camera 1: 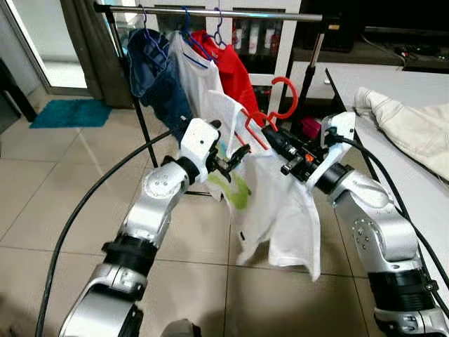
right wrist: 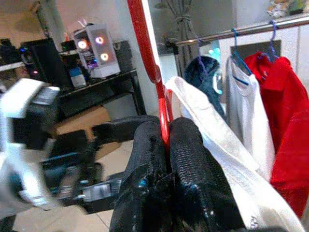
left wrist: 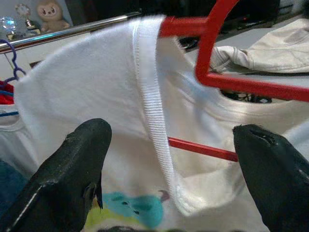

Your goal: Hang hanger

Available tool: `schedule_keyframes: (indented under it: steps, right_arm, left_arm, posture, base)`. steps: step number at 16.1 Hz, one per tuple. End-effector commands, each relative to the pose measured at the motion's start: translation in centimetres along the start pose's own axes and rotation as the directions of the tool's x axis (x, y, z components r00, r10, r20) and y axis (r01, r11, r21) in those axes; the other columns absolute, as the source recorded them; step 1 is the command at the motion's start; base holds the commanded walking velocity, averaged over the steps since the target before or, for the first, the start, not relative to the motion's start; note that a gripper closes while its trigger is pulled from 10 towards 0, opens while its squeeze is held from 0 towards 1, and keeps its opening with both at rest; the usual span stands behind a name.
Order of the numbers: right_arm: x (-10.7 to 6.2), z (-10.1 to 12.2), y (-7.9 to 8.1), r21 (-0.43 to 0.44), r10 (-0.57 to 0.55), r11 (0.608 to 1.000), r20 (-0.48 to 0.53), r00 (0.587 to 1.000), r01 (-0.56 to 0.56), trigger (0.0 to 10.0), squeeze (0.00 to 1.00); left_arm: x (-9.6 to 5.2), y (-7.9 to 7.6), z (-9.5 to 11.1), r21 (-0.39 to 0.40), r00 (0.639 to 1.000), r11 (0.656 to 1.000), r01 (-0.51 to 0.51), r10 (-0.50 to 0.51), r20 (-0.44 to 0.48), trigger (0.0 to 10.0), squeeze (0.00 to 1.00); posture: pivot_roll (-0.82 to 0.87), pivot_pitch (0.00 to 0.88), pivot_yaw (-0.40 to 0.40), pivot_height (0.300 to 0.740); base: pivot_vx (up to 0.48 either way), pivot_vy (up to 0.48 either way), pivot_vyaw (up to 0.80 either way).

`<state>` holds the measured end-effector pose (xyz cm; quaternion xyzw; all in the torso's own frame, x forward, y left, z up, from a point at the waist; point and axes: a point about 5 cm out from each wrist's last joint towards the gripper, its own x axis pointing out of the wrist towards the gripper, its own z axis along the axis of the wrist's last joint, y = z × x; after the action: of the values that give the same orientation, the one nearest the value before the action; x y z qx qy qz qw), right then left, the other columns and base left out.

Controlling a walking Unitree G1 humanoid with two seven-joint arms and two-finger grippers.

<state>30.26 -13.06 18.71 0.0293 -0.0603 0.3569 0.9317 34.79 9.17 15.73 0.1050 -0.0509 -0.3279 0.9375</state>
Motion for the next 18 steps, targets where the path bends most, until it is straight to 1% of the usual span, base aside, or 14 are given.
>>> schedule_keyframes:
  steps: [1, 2, 3, 4, 5, 10, 18]
  right_arm:
    - [0.1, 1.0, 0.5, -0.003, 0.031, 1.0, 0.042, 0.999, -0.031, 10.0, 0.0]
    - [0.0, 1.0, 0.6, 0.0, 0.037, 0.999, 0.044, 0.998, -0.037, 10.0, 0.0]
    - [0.0, 1.0, 0.6, 0.004, 0.042, 0.999, 0.044, 0.998, -0.042, 10.0, 0.0]
    - [0.0, 1.0, 0.7, 0.004, 0.042, 0.999, 0.044, 0.998, -0.042, 10.0, 0.0]
    - [-0.1, 1.0, 0.7, 0.008, 0.043, 0.999, 0.045, 0.998, -0.044, 10.0, 0.0]
    - [-0.3, 1.0, 0.6, 0.016, 0.04, 0.999, 0.046, 0.998, -0.041, 10.0, 0.0]
    - [-0.3, 0.8, 0.6, 0.026, 0.042, 0.999, 0.039, 0.998, -0.043, 10.0, 0.0]
  left_arm:
    - [0.6, 0.3, 0.6, 0.036, 1.0, 0.999, -0.01, 0.009, 0.015, 10.0, 0.0]
    - [0.8, 0.4, 0.7, 0.04, 1.0, 0.999, -0.01, 0.009, 0.019, 10.0, 0.0]
    - [1.2, 0.6, 0.8, 0.046, 1.0, 0.999, -0.006, 0.005, 0.024, 5.0, 0.0]
    - [1.2, 0.6, 0.8, 0.047, 1.0, 0.999, -0.006, 0.005, 0.025, 1.5, 0.0]
    - [1.4, 0.6, 0.9, 0.052, 0.999, 0.999, -0.005, 0.003, 0.034, 0.0, 0.0]
    - [1.6, 0.4, 0.8, 0.057, 0.999, 0.998, 0.01, -0.013, 0.05, 0.0, 0.0]
    - [1.6, 0.6, 0.6, 0.057, 0.998, 0.998, 0.001, -0.004, 0.059, 0.0, 0.0]
  posture:
    - [0.05, 0.0, 0.051, 0.74]
    - [0.05, 0.0, 0.053, 0.74]
    - [0.04, 0.0, 0.053, 0.74]
    - [0.04, 0.0, 0.055, 0.74]
    - [0.04, 0.0, 0.056, 0.74]
    - [0.04, 0.0, 0.056, 0.74]
    - [0.05, 0.0, 0.052, 0.74]
  base:
    - [0.0, 0.0, 0.0]
    - [0.0, 0.0, 0.0]
    - [0.0, 0.0, 0.0]
    - [0.0, 0.0, 0.0]
    - [0.0, 0.0, 0.0]
    - [0.0, 0.0, 0.0]
    - [0.0, 0.0, 0.0]
